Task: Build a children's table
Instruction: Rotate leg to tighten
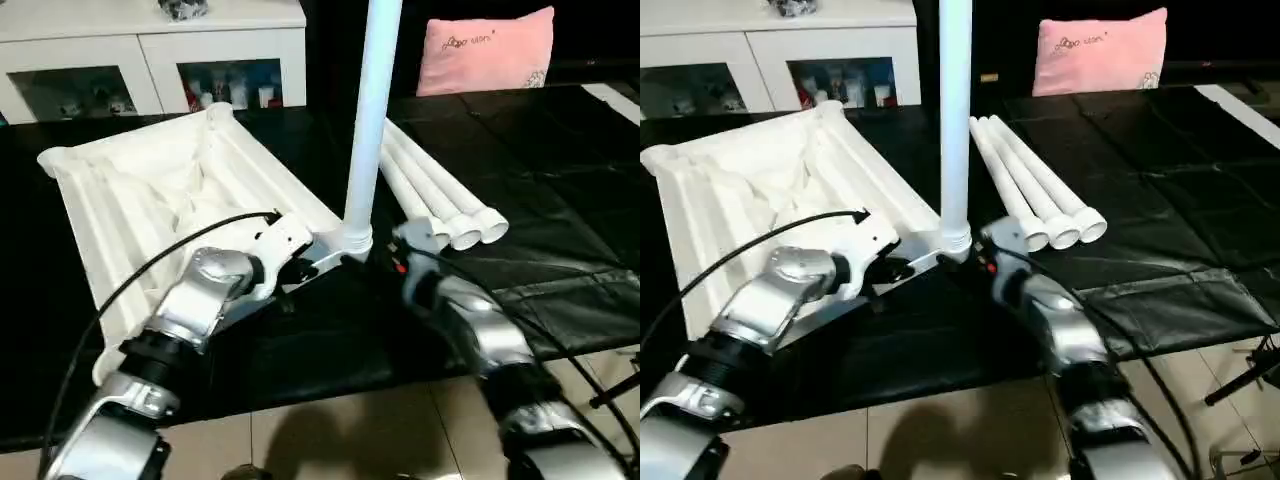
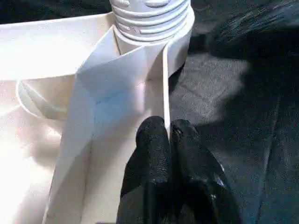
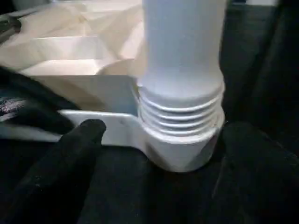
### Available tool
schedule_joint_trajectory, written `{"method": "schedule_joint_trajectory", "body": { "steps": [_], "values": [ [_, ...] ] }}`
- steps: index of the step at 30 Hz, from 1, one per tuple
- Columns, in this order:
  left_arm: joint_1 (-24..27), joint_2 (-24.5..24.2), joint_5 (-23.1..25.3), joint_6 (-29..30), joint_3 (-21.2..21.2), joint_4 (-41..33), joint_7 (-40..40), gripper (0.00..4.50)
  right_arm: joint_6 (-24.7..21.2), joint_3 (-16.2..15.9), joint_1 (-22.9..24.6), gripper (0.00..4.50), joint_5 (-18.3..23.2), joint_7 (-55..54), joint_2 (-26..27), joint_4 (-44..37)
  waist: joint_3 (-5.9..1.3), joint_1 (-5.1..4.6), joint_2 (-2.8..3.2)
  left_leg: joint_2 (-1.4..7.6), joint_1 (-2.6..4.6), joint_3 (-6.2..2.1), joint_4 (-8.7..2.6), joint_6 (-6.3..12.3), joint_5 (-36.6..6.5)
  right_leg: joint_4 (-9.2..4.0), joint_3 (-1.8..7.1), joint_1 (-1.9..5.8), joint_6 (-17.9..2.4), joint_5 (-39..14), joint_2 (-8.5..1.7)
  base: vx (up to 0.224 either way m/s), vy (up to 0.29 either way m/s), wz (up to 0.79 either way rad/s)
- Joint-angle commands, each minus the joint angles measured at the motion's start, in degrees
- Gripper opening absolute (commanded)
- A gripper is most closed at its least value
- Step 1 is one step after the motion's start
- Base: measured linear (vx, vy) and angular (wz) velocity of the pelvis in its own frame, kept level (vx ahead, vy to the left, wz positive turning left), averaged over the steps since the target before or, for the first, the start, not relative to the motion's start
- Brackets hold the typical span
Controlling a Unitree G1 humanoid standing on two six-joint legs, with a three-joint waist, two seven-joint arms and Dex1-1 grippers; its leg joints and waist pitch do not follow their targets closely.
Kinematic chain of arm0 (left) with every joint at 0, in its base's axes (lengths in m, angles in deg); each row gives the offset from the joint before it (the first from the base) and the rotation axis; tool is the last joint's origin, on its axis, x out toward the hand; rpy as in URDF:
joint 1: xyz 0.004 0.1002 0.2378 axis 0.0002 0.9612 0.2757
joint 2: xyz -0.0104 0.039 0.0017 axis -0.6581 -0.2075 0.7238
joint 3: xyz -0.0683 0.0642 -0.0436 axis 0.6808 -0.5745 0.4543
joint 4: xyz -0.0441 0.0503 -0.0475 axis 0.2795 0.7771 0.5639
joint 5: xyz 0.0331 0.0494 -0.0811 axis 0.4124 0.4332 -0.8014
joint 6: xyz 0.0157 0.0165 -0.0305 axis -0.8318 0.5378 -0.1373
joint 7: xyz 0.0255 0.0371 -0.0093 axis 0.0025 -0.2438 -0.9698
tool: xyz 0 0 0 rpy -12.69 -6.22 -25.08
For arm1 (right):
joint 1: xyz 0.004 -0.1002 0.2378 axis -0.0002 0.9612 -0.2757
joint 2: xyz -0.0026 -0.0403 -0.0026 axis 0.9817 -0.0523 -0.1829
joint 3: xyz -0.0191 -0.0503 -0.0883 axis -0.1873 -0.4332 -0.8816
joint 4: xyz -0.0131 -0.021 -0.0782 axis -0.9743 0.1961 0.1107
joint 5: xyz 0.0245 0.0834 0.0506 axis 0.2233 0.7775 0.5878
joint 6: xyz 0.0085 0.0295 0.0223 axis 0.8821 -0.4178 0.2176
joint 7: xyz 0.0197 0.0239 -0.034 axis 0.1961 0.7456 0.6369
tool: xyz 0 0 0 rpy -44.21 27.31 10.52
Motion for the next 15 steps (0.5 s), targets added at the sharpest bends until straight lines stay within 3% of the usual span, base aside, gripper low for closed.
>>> {"method": "schedule_joint_trajectory", "body": {
  "steps": [1,6,12,15],
  "values": [
    [-1.88,-2.27,0.46,-5.10,-0.65,-0.03,3.26,0.00,0.35,-0.34,0.20,4.46,1.51,4.54,-2.45,-4.03,-4.00,0.44,0.14,1.51,1.42,-0.49,-3.79,2.87,-12.53,-4.12,1.57,3.07,-13.79,-1.49,-2.33,0.000,0.000,0.00],
    [-2.11,-5.55,-0.09,-11.94,-2.37,2.57,10.58,0.00,-0.23,-1.07,0.51,4.46,2.06,12.81,-7.69,-7.92,-3.93,0.78,0.03,1.56,1.56,-0.40,-3.77,2.90,-12.92,-4.11,1.58,2.94,-13.93,-2.44,-2.38,0.000,0.000,0.00],
    [-2.32,-8.86,-1.69,-17.50,-4.04,3.37,19.90,0.00,-1.49,-4.08,0.87,4.46,1.56,21.54,-13.30,-10.57,-4.01,2.21,0.15,1.81,1.77,-0.13,-3.59,3.15,-11.55,-3.67,1.63,2.67,-14.73,-0.15,-2.29,0.000,0.000,0.00],
    [-2.66,-10.03,-1.98,-19.69,-5.08,3.72,23.84,0.00,-1.30,-5.50,0.79,4.46,1.48,25.16,-15.10,-11.15,-3.95,2.78,0.05,1.87,1.82,-0.17,-3.69,2.87,-12.70,-3.81,1.60,2.61,-14.43,-2.49,-2.47,0.000,0.000,0.00]
  ]
}}
